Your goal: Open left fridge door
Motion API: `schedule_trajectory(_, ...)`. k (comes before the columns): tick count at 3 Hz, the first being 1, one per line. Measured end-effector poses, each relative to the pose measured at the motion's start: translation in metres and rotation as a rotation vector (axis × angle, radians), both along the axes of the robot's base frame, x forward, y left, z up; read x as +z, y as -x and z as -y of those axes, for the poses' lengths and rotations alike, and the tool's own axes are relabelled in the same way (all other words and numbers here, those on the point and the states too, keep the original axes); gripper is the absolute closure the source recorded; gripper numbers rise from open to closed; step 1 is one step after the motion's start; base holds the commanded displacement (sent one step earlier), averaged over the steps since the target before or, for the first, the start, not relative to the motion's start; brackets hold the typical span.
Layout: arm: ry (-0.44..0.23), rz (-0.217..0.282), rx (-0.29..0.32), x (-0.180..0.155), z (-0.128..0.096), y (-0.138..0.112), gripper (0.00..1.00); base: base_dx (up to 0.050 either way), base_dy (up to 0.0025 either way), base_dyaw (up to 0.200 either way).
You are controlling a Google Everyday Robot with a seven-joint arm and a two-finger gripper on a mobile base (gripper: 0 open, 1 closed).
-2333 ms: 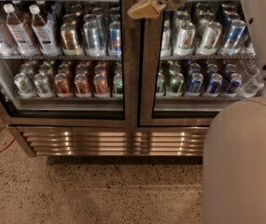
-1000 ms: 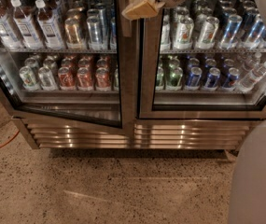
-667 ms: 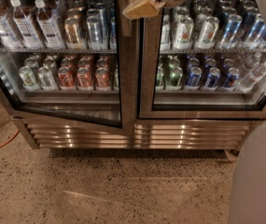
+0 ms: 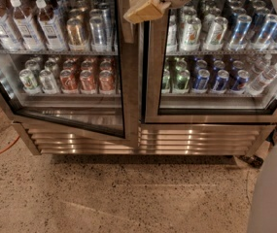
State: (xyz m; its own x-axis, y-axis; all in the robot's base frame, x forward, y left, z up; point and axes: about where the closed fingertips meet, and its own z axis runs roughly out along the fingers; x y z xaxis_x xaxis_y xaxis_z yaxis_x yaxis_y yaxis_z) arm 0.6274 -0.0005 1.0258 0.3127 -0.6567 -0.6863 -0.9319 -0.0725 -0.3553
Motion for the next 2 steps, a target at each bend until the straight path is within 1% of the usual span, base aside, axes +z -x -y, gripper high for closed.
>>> schedule_trajectory(1, 0.0, 0.0, 0.0, -0.002, 0.0, -0.0006, 1.0, 0.0, 0.0, 0.0)
schedule_trajectory(2, 0.008, 0.015, -0.024, -0.0002, 0.0048, -0.0006, 1.0, 0.0, 0.0, 0.0)
